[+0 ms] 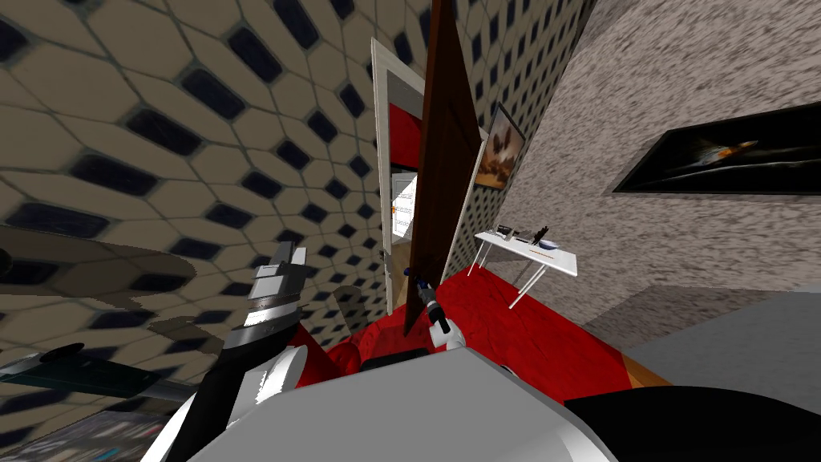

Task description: Pull the door open

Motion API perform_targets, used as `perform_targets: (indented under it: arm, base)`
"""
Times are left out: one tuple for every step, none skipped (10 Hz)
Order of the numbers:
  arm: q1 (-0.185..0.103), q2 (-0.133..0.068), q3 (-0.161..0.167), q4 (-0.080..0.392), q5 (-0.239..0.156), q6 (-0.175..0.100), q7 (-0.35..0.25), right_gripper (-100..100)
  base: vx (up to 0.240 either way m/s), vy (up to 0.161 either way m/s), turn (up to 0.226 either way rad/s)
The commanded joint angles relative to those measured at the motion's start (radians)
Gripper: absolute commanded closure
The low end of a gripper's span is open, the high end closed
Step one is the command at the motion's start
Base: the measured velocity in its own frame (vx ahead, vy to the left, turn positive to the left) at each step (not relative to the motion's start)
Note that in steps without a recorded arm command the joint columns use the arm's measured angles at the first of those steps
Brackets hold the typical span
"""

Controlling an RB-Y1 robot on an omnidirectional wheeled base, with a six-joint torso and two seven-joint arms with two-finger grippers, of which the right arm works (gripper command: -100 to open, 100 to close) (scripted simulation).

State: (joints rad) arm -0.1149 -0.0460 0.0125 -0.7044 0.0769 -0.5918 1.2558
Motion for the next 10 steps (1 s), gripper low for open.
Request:
perform_targets:
  arm:
    - [0.01, -0.011, -0.01, 0.003, -0.007, 0.028, 0.001, 100]
    - [0.01, -0.013, -0.014, 0.004, -0.024, 0.044, -0.003, 100]
    - [0.01, -0.013, -0.014, 0.004, -0.024, 0.044, -0.003, 100]
    - [0.01, -0.015, -0.017, 0.004, -0.042, 0.059, -0.006, 100]
    - [0.01, -0.017, -0.021, 0.004, -0.059, 0.075, -0.01, 100]
    - [0.009, -0.019, -0.025, 0.005, -0.076, 0.091, -0.013, 100]
    - [0.009, -0.019, -0.025, 0.005, -0.076, 0.091, -0.013, 100]
    - [0.009, -0.022, -0.032, 0.006, -0.111, 0.122, -0.021, 100]
    - [0.024, -0.03, -0.003, -0.013, -0.086, 0.087, -0.019, -100]
    - [0.024, -0.036, 0.003, -0.012, -0.084, 0.077, -0.02, -100]
  base:
    - [-0.041, -0.007, -0.01]
    - [-0.041, -0.01, -0.004]
    - [-0.039, -0.013, -0.005]
    - [-0.044, -0.009, -0.011]
    - [-0.061, -0.01, -0.024]
    - [-0.059, -0.019, -0.037]
    - [-0.037, -0.016, -0.01]
    - [-0.059, -0.032, -0.056]
    - [-0.116, -0.108, 0.17]
    - [-0.12, -0.131, 0.197]
